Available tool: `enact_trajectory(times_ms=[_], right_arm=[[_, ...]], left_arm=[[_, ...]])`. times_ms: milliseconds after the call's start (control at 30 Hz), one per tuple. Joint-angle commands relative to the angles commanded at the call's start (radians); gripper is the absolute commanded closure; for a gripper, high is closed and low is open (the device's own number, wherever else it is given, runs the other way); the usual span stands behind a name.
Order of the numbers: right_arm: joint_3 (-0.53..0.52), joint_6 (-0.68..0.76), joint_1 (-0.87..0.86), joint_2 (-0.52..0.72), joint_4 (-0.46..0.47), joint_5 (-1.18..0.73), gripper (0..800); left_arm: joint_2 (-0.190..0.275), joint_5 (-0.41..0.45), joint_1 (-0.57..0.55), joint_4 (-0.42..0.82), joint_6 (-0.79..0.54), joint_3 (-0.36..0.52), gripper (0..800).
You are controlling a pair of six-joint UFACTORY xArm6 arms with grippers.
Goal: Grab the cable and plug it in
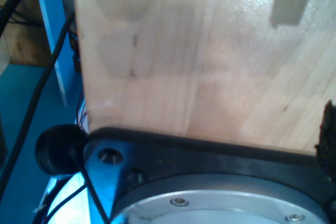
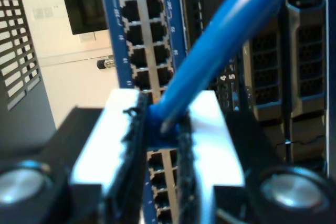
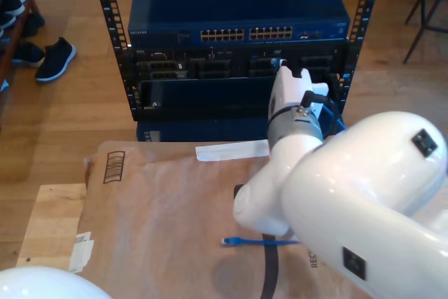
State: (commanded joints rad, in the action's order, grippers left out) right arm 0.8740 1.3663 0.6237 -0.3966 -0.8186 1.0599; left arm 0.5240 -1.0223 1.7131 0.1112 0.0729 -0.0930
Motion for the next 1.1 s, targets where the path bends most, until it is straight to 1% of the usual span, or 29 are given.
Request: enact_trajectory(times_ms=[67,167,333,500,867,1100], right_arm=[[0.017,0.000,0.000,-0.015,-0.008,0.008,800],[0.068,-0.002,0.000,-0.057,-0.060,0.029,800],[0.135,-0.003,-0.023,-0.107,-0.066,0.072,800],[0.215,-0.009,-0.025,-0.164,-0.100,0.098,800],[0.293,-0.040,-0.046,-0.244,-0.097,0.153,800],[0.304,-0.041,-0.060,-0.252,-0.092,0.153,800]], left_arm=[[0.000,0.000,0.000,0.000,0.000,0.000,1],[0.000,0.000,0.000,-0.002,0.000,0.000,1],[0.000,0.000,0.000,0.000,0.000,0.000,1],[0.000,0.000,0.000,0.000,0.000,0.000,1],[0.000,0.000,0.000,-0.002,0.000,0.000,1],[0.000,0.000,0.000,0.000,0.000,0.000,1]])
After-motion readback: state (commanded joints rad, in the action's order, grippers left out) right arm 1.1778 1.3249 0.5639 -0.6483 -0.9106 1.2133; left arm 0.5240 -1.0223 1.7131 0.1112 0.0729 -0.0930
